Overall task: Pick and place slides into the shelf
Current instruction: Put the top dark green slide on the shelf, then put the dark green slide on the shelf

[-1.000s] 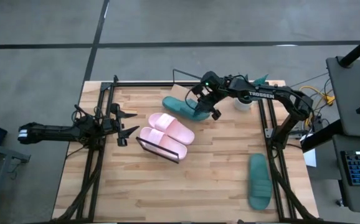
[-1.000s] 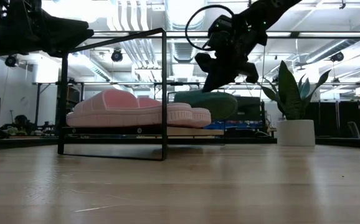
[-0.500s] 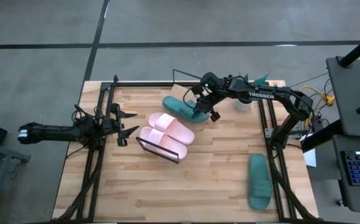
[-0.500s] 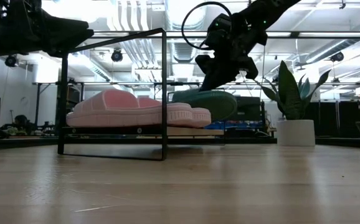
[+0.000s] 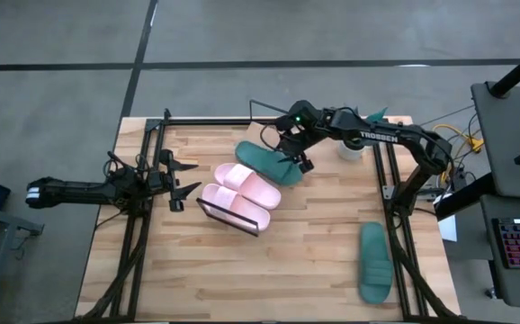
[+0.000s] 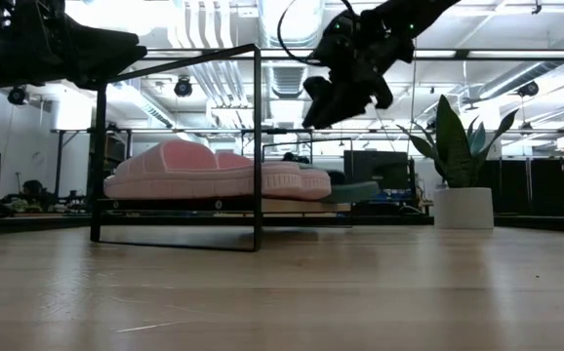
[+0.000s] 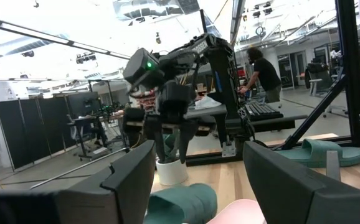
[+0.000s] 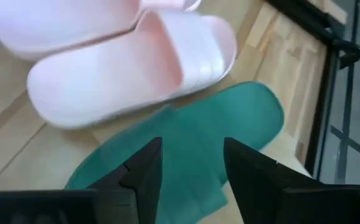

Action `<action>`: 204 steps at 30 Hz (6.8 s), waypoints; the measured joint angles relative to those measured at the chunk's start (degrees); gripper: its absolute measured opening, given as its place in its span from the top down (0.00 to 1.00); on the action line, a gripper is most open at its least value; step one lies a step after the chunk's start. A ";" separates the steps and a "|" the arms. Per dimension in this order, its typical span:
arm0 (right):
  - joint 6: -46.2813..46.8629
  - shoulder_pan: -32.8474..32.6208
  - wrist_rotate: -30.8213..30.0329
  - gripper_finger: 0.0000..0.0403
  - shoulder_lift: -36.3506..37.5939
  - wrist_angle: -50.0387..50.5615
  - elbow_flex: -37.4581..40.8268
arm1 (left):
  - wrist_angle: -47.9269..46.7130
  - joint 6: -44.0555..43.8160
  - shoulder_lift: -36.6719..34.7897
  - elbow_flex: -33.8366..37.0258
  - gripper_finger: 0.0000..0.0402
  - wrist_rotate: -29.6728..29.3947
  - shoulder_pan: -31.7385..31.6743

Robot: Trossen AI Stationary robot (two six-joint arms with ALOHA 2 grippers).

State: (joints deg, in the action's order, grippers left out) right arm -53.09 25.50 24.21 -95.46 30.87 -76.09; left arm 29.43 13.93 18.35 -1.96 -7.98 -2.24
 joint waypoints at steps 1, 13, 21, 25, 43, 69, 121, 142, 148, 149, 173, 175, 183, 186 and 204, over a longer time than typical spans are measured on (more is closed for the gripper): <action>0.97 0.00 0.00 0.60 0.00 0.08 -0.67 | 0.00 0.00 0.00 0.00 0.43 -0.01 0.00; 11.15 -0.83 1.97 0.63 0.38 7.50 -3.93 | -0.11 0.00 0.00 0.00 0.43 -0.01 0.00; 11.28 -7.86 -0.32 0.73 3.95 9.22 0.05 | -0.51 -0.01 0.00 0.00 0.43 0.00 0.00; 13.97 -12.51 -5.80 0.77 6.26 8.84 2.81 | -0.52 -0.03 0.00 0.00 0.43 0.01 0.00; 17.30 -23.50 -41.55 0.83 24.20 -31.98 34.80 | -0.54 -0.07 0.42 0.00 0.43 -0.01 0.01; -2.58 -24.00 -42.32 0.42 18.16 -38.87 45.37 | -0.33 0.00 0.63 0.00 0.43 -0.05 0.00; -14.77 -21.79 -45.43 0.95 10.23 -54.45 45.37 | -0.38 0.02 0.63 0.00 0.43 -0.07 0.00; -11.99 -21.35 -40.28 0.79 10.23 -50.51 45.41 | -0.39 0.02 0.63 0.00 0.43 -0.07 0.00; -10.81 -21.35 -40.28 0.72 10.23 -49.55 45.45 | -0.38 0.02 0.66 0.00 0.43 -0.07 0.00; -10.32 -21.35 -40.28 0.71 10.23 -49.56 45.45 | -0.37 0.02 0.65 0.00 0.43 -0.07 0.00; 1.98 -24.00 -40.76 0.54 11.71 -35.24 38.54 | -0.42 0.04 0.66 0.00 0.43 -0.07 0.00; 4.28 -24.45 -40.78 0.54 12.50 -31.56 37.12 | -0.39 0.04 0.66 0.00 0.43 -0.07 -0.02; 26.47 -31.12 -40.77 0.54 18.07 -6.94 25.05 | -0.37 0.04 0.66 0.00 0.43 -0.08 -0.02; 36.97 -34.70 -40.72 0.54 20.16 3.54 19.23 | -0.37 0.04 0.63 0.00 0.43 -0.07 0.00; 77.82 -46.98 -14.47 0.54 29.27 29.94 17.27 | -0.37 0.02 0.63 0.00 0.43 -0.07 0.00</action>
State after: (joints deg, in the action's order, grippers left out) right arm 24.74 -21.49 9.73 -66.19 60.82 -58.82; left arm 29.06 13.96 18.98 -1.96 -8.05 -2.24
